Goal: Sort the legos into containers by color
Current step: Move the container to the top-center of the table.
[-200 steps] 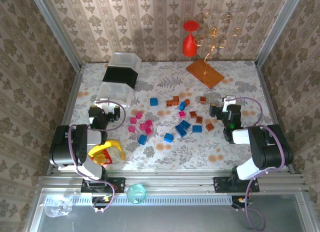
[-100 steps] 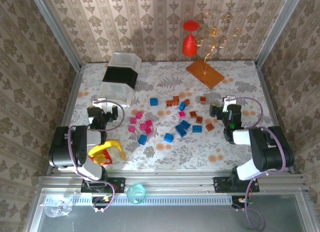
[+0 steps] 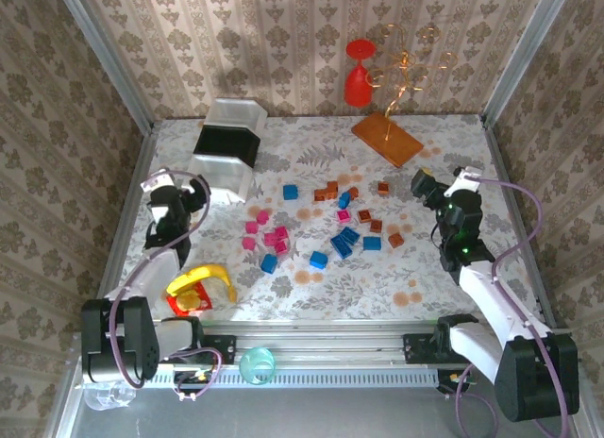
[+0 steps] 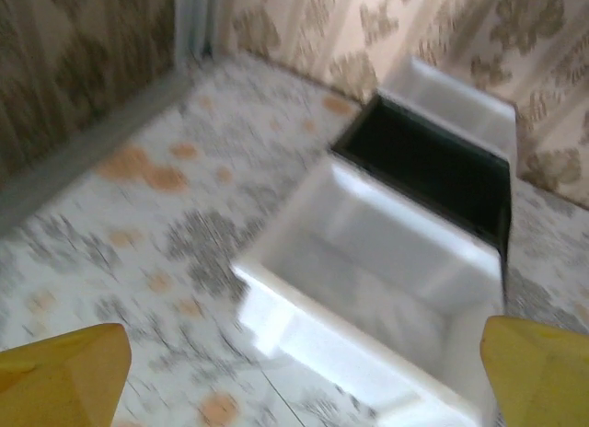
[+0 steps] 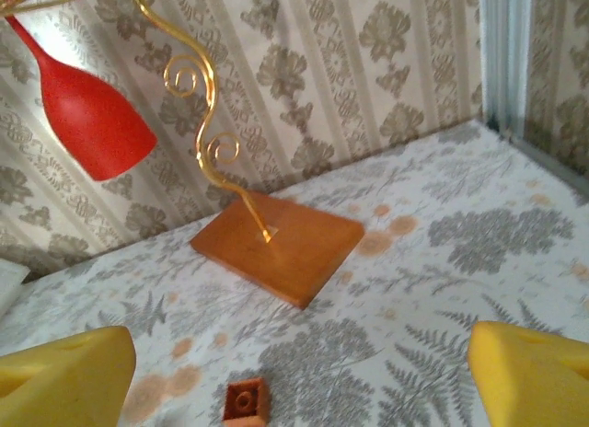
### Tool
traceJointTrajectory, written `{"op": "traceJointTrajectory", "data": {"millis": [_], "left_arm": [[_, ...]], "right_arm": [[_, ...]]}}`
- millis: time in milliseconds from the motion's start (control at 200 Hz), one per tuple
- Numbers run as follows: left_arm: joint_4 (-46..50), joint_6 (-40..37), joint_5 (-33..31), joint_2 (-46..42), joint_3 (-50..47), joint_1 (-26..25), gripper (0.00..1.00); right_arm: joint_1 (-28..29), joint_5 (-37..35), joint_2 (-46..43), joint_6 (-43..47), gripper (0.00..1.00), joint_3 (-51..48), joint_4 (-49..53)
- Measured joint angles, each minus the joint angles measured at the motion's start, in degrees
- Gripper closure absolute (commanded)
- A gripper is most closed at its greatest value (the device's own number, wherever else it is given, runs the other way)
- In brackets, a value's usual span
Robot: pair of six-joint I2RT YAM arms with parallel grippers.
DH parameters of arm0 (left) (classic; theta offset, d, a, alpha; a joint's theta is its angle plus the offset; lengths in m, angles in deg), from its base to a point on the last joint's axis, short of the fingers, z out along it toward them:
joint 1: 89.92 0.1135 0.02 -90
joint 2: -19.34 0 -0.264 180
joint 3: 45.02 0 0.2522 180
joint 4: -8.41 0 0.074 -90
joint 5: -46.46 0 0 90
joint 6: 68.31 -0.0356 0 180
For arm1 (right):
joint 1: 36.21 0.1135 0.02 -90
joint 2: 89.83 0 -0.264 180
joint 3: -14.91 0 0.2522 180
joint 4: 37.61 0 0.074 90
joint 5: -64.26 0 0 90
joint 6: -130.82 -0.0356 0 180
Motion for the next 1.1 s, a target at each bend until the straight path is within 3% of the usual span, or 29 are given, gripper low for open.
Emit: {"op": "traceJointTrajectory", "data": {"millis": [150, 390, 580, 795, 1100], "left_arm": [[8.28, 6.49, 1.22, 8.50, 6.88, -5.01, 0.00], [13.03, 11.15, 2.78, 19.54, 15.08, -6.10, 0.02], [14.38, 11.89, 4.00, 25.40, 18.32, -6.10, 0.19], [14.25, 11.30, 4.24, 26.29, 18.69, -5.62, 0.44], [13.88, 9.16, 5.90, 26.23, 17.66, -0.44, 0.62]], "right_arm": [[3.45, 0.72, 3.45, -2.38, 0.06, 1.44, 2.99], [7.15, 0.68, 6.62, -3.10, 0.05, 1.68, 3.41], [7.52, 0.66, 6.73, -3.54, 0.05, 1.68, 3.43], [7.52, 0.24, 6.73, -3.54, 0.05, 1.66, 3.58], [7.52, -1.01, 6.14, -3.50, 0.05, 0.85, 4.48]]}}
